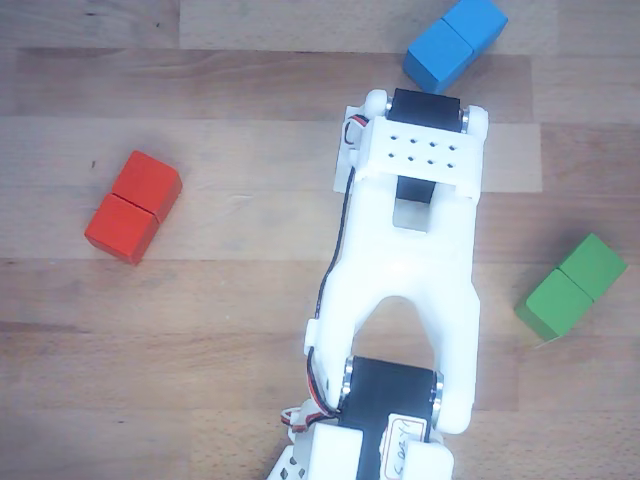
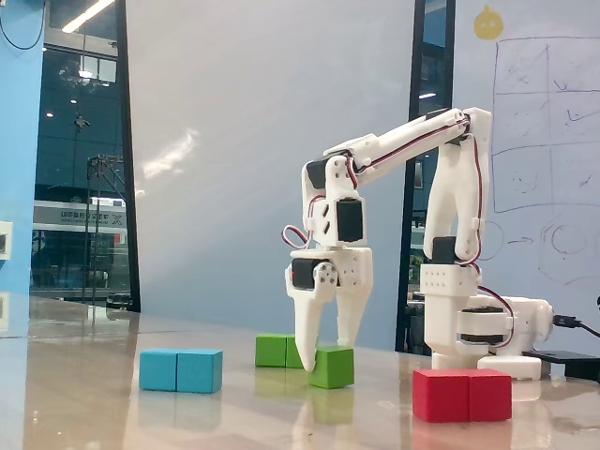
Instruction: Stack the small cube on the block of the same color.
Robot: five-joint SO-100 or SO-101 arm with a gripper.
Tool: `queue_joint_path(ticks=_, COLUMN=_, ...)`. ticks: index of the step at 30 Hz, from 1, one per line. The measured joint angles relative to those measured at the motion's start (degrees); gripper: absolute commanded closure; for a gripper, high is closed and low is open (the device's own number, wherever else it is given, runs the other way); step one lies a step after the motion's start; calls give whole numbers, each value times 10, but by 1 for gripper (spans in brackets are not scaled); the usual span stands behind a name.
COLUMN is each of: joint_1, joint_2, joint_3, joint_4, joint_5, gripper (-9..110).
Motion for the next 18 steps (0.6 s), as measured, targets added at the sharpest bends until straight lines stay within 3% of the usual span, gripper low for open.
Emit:
queue_joint_path(ticks=10, joint_1=5, joint_2=0, joint_3=-90, joint_4=29, joint_5=0, gripper=99)
queue_joint_path(ticks=18, joint_1=103, joint_2=0, joint_3=-174, joint_4=90, joint_5=0, gripper=99)
